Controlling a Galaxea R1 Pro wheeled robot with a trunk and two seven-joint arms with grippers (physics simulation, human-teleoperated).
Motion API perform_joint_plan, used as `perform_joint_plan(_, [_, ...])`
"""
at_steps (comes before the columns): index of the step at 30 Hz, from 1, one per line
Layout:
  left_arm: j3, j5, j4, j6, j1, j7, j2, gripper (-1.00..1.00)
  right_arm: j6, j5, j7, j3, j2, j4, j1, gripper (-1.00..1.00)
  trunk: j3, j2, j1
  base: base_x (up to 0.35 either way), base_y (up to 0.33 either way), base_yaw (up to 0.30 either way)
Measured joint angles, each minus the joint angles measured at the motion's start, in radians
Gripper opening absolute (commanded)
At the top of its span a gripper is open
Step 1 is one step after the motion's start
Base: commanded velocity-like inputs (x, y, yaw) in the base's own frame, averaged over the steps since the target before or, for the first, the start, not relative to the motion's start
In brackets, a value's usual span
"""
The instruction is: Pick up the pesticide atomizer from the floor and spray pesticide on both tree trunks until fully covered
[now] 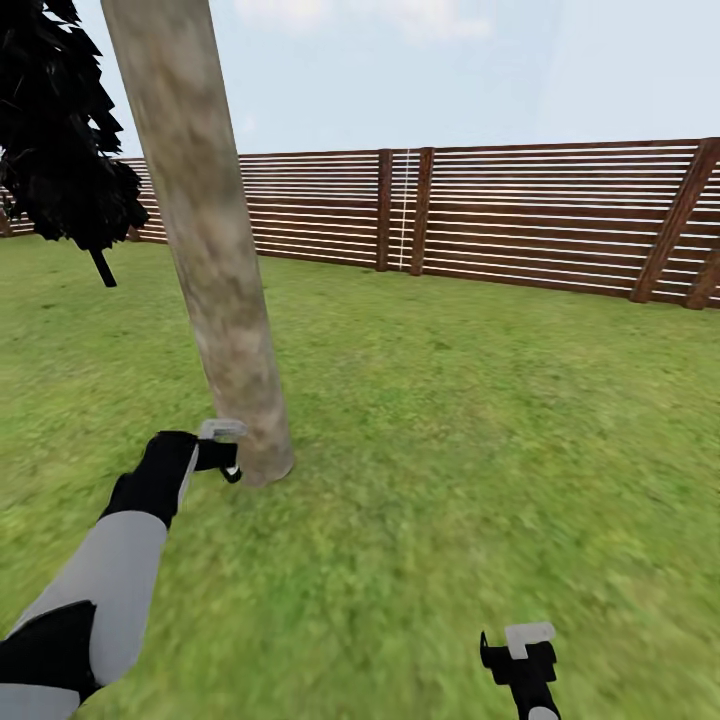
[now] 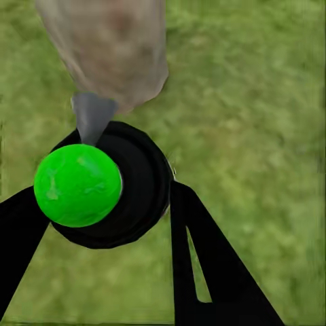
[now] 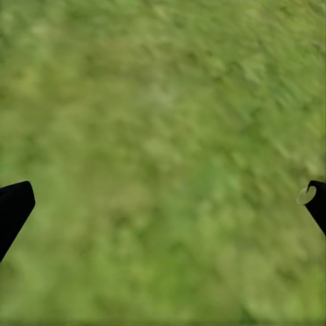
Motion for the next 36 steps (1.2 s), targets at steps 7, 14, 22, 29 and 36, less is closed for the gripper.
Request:
perform_joint_plan(7, [-0.005,-0.003,0.039,-0.003,0.003,0.065,-0.004,-1.0,0.0,0.0,0.0,0.0,0.0,0.001,0.0,1.0,0.0,0.0,0.0,0.003,0.0,0.0])
perform_joint_plan(14, [-0.002,-0.001,0.047,-0.003,0.005,0.065,-0.008,-1.0,0.0,0.0,0.0,0.0,0.0,0.001,0.0,1.0,0.0,0.0,-0.001,0.274,0.0,0.0])
perform_joint_plan(22, [0.008,-0.013,0.053,-0.009,0.016,0.069,0.04,-1.0,0.0,0.0,0.0,0.0,0.0,0.001,0.0,1.0,0.0,0.0,0.0,0.176,0.0,0.0])
perform_joint_plan(29, [0.011,-0.004,0.109,-0.011,0.032,0.069,-0.03,-1.0,0.0,0.002,0.001,0.0,0.0,0.001,0.001,1.0,0.0,0.0,0.0,0.002,0.0,0.0])
perform_joint_plan(36, [0.009,0.003,0.129,-0.01,0.033,0.068,0.055,-1.0,0.0,0.002,0.002,0.0,0.0,0.027,0.002,1.0,0.0,0.0,0.0,0.0,0.0,0.0])
